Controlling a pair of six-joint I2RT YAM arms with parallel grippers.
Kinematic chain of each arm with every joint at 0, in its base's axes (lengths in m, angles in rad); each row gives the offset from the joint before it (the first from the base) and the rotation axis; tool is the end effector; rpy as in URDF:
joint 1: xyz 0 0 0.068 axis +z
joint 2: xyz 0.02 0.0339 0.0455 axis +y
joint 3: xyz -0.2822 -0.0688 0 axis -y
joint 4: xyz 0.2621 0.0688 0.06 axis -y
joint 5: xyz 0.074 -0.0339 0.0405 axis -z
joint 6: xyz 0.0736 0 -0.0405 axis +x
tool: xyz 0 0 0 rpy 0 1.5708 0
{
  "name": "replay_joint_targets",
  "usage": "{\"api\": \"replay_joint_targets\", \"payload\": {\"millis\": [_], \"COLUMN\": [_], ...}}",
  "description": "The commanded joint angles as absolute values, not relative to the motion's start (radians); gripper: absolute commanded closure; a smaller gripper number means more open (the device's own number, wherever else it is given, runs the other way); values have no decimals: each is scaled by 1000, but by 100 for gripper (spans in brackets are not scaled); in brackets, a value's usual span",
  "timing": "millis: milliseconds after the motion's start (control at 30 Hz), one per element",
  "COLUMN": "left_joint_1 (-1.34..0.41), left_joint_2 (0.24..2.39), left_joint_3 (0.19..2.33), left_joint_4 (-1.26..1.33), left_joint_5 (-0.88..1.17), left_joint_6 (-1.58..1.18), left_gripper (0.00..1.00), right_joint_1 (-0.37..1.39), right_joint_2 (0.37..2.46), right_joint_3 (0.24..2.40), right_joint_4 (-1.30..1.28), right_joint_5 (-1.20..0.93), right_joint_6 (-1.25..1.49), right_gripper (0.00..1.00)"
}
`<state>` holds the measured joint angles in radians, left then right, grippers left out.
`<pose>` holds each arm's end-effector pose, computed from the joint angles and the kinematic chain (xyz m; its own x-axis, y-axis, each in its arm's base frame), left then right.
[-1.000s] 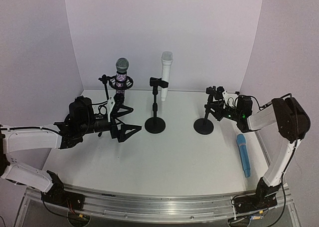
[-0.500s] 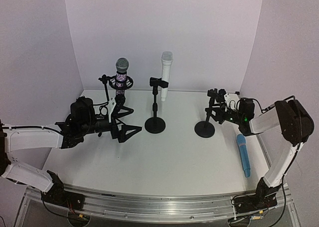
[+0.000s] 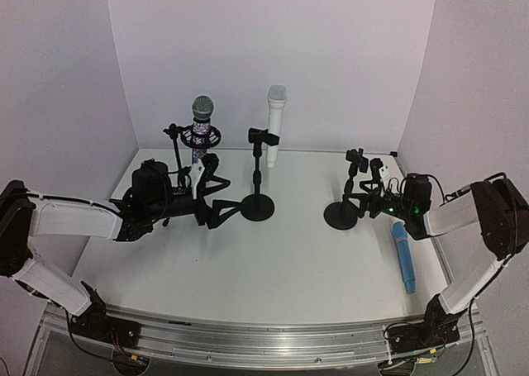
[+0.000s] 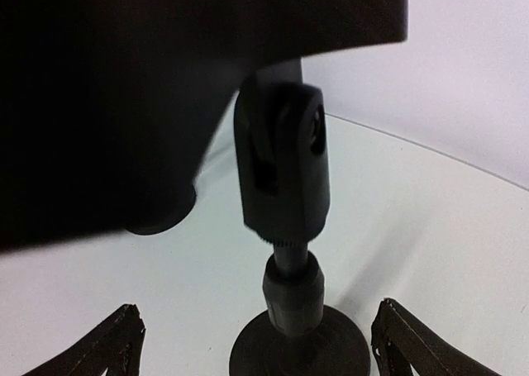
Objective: Remove the microphone from the stand
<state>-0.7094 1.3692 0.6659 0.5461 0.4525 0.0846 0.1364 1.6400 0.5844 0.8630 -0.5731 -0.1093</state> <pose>0.2375 -0.2463 0.2443 -0.0412 0.1355 -0.9899 0.9202 0.3911 0.0153 0.3455 0.0877 0.1705 -0.1185 -0.1088 -0.9870 -0.6584 0.7527 -0.0039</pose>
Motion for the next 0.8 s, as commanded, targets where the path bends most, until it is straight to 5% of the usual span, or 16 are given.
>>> {"api": "replay_joint_targets", "payload": {"millis": [0,767], "left_joint_1": [-706,-709], "left_joint_2": [1471,1926], "left_joint_3": [736,1040], "left_joint_4": [708,878], "left_joint_5": [383,141], "left_joint_6": [34,-61], "left_gripper": [15,22], "right_joint_1": [139,140], "right_joint_2": [1545,1083], "right_joint_3": [550,531], "right_joint_4": [770,322], "right_joint_5": [-525,-497], "right_joint_6": [-155,-235], "right_gripper": [6,5]}}
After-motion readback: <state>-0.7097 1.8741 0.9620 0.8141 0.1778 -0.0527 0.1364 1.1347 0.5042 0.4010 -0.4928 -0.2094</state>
